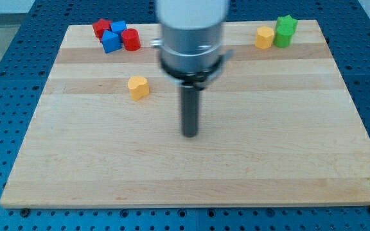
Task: Nudge the yellow heart a bit left
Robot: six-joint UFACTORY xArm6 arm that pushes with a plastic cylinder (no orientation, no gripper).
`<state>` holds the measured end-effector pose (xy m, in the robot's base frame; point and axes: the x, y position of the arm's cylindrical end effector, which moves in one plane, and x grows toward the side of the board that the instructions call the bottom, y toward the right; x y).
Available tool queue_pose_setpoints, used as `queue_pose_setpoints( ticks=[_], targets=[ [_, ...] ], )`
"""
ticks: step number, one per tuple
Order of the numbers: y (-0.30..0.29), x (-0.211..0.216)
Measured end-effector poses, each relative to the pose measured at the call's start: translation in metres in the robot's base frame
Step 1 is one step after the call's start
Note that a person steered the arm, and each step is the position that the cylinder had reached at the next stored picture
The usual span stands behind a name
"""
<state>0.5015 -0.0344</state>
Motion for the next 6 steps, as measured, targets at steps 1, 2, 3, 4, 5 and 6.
queue_pose_setpoints(
  ticks=[1,2,3,4,5,6],
  targets=[
    [-0.07,-0.012],
    [-0.127,-0.036],
    [-0.166,-0.067],
    [-0.151,-0.087],
    [-0.113,-0.09],
    [-0.075,-0.09]
  ],
)
